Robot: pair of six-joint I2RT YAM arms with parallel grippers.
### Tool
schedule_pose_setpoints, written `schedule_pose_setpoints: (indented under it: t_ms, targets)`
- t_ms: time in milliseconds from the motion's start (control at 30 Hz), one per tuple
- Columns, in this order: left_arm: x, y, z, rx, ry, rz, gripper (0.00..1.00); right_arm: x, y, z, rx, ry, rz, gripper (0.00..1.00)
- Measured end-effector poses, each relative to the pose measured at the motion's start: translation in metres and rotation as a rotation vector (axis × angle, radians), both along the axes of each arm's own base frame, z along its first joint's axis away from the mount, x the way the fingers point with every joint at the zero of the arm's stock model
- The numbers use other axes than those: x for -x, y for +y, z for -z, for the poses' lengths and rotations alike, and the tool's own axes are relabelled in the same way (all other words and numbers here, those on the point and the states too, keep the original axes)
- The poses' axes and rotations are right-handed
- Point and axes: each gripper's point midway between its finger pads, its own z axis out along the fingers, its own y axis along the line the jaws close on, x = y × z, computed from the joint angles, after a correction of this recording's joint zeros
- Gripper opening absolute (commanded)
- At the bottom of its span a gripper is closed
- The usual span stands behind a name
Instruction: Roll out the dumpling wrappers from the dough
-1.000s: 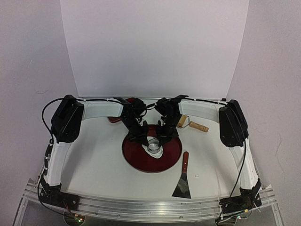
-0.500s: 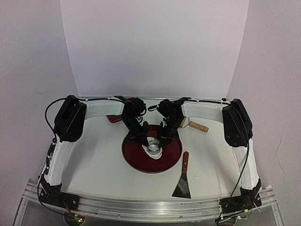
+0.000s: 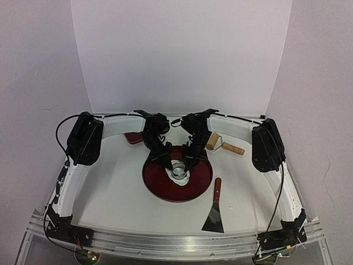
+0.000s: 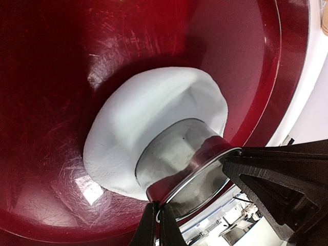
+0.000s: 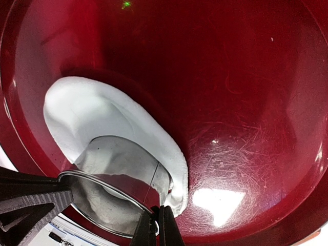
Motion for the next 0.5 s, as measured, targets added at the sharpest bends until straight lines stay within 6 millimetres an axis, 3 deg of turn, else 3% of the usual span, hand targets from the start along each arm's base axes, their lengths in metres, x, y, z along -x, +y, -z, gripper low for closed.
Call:
schedule_pose_setpoints:
  t_ms: [333,500]
  targets:
    - [0.028,-0.018,0.001,0.043,0.014,0.032,0.00,0.025,-0.020,-0.001,0.003,0.019,0.000,0.00]
    - [0.030,-0.021,0.000,0.026,0.017,0.032,0.00,0.027,-0.022,-0.003,0.021,0.036,0.000,0.00]
